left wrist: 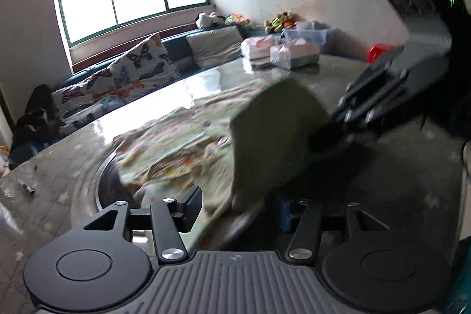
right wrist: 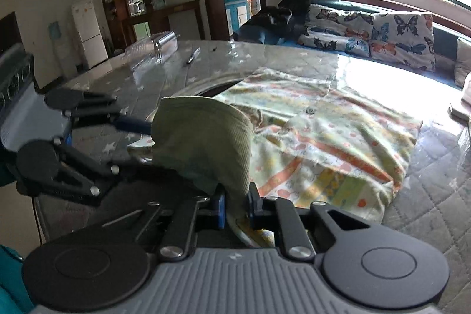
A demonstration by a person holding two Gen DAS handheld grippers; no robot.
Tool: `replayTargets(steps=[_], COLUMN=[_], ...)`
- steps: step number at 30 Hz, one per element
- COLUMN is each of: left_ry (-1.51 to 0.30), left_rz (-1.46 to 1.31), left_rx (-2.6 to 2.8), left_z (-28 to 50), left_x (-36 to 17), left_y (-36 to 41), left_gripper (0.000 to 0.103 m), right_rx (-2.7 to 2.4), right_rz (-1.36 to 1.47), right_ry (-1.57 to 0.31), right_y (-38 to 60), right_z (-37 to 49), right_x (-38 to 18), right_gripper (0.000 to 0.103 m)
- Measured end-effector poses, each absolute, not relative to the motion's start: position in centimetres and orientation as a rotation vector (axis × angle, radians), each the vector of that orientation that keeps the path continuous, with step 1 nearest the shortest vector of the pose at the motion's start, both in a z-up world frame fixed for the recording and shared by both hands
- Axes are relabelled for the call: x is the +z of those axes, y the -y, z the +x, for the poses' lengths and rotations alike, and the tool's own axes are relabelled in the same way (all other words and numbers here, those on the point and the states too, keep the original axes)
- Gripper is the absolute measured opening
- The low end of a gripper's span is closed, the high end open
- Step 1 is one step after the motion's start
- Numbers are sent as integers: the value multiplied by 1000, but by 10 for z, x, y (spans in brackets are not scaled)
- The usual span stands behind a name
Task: Fold clothes
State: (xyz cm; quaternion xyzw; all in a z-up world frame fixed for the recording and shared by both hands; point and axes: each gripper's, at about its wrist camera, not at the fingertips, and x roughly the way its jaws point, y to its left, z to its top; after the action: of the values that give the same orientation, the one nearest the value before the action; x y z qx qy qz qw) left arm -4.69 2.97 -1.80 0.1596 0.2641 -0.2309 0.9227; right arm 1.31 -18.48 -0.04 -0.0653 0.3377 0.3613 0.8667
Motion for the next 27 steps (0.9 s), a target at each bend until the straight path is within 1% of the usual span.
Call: replayTargets(steps=[3,5,7,8,9,12,15,18,24,27], left_ry=[-537,-538,-540,-540,-541,-543,-544,-546,-575,-580], left_rz=[394,392,387,385,383,377,370,363,339,336], left_rx=[-446,-452,-459,-463,-466,-477,-487,-498,-579,-589], left_z=[-48,-49,-51,-52,-53,-55,-58,-61,-105,-116], left_x=[-27,-25,-24,-23,-23,-20,-18,-16,8,15], left_y=[-31,-32,-33,-33,-34,-36,-37,-39,-35,-32], left_gripper=[56,55,42,30,22,9,6,5,5,5], right_rx=[751,747,741,739,737,736,748,776,870,880], right_rz=[-129,-127,-125,-123,-121,-128,-135,-143,-168,-196], right_ry=[-697,-693,-693,-693,-693,-686,-677,-673,-699,-702], right_y=[186,187,188,189,189,191,195,201,217,218], right_z=[15,14,14,14,13,7,0,-12,-55,-63], right_x=[3,3,2,1,1,2,8,17,40,46], right_gripper=[12,12,11,11,10,9,9,9,9,9])
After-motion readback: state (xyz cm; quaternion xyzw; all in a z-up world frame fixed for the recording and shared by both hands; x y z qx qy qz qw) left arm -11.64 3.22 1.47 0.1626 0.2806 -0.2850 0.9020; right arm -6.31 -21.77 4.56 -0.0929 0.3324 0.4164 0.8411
